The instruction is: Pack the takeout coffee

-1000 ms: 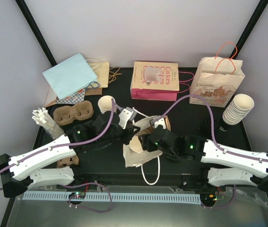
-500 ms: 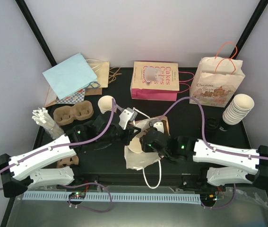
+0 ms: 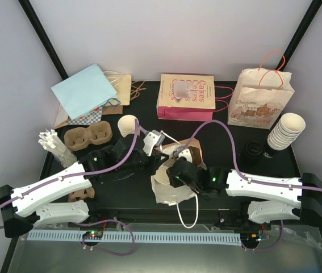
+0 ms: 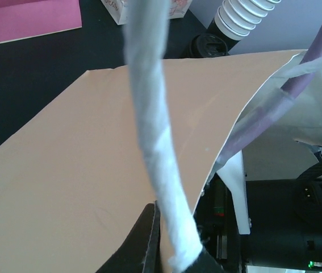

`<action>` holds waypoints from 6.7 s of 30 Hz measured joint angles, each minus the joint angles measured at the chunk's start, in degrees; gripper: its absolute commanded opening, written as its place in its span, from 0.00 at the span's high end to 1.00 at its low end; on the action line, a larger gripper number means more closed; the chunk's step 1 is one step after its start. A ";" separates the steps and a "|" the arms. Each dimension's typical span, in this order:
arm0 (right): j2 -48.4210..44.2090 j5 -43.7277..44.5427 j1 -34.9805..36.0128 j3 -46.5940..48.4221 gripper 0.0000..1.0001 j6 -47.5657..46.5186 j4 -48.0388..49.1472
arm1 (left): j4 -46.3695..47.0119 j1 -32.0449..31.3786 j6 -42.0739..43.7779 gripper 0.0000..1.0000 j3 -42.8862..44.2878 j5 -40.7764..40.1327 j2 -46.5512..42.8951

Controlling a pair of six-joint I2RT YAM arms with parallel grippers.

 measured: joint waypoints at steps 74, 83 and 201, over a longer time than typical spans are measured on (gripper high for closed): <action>-9.51 -19.10 -6.38 7.98 0.99 -11.15 -31.23 | -14.36 30.40 5.66 0.13 40.17 20.00 39.58; 2.14 -23.04 -7.85 7.82 0.91 -15.58 -23.10 | -15.43 30.40 7.72 0.01 35.32 18.08 20.81; 12.24 3.65 -68.50 6.67 0.18 -16.20 -19.34 | -11.69 30.40 3.67 0.01 -19.12 25.88 -27.36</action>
